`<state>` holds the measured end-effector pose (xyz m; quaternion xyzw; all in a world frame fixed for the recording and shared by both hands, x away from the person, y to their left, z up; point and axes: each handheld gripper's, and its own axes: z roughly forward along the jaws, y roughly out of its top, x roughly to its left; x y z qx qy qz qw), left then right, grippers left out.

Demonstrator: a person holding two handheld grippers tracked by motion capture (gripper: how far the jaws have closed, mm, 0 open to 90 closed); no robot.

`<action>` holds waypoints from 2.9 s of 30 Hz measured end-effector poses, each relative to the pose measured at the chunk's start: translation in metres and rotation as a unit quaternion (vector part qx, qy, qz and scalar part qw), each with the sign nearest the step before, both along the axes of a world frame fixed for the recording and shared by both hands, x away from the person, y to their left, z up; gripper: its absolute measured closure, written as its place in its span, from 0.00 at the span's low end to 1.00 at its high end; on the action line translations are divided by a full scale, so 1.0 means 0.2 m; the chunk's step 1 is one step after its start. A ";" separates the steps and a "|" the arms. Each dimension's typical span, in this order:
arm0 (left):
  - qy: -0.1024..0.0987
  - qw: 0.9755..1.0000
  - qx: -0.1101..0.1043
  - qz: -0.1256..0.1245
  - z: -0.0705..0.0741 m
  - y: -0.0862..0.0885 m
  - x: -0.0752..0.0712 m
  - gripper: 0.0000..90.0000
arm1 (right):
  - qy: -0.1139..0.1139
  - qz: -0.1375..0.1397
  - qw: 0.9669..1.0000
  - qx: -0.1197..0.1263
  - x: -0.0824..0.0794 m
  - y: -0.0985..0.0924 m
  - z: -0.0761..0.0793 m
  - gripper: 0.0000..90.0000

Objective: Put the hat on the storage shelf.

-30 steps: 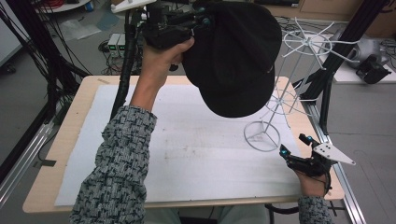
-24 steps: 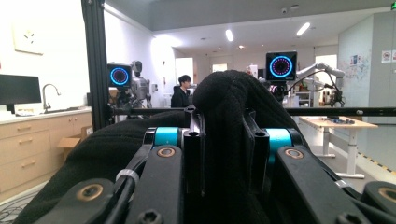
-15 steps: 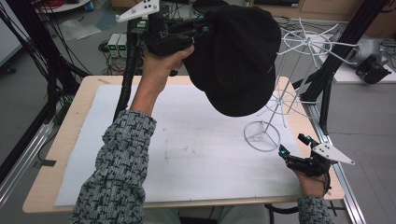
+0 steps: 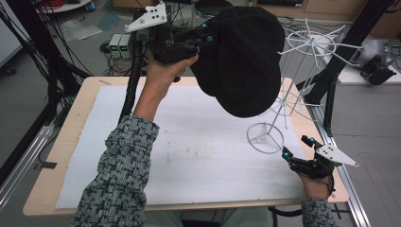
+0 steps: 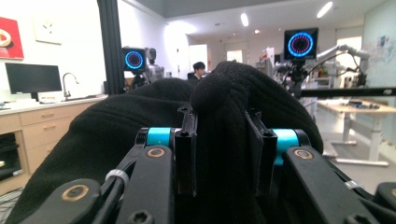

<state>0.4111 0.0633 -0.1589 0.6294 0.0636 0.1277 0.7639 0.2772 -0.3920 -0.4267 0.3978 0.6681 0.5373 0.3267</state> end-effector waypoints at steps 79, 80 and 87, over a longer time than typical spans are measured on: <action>0.004 0.994 0.080 0.072 -0.23 -0.05 0.03 0.56 | 0.003 0.005 1.000 -0.006 0.01 0.02 0.00 0.11; 0.004 0.994 0.080 0.073 -0.24 -0.05 0.03 0.56 | 0.004 0.005 1.000 -0.006 0.01 0.02 0.00 0.11; 0.007 0.994 0.080 0.075 -0.25 -0.03 0.03 0.55 | 0.003 0.005 1.000 -0.006 0.01 0.02 0.00 0.11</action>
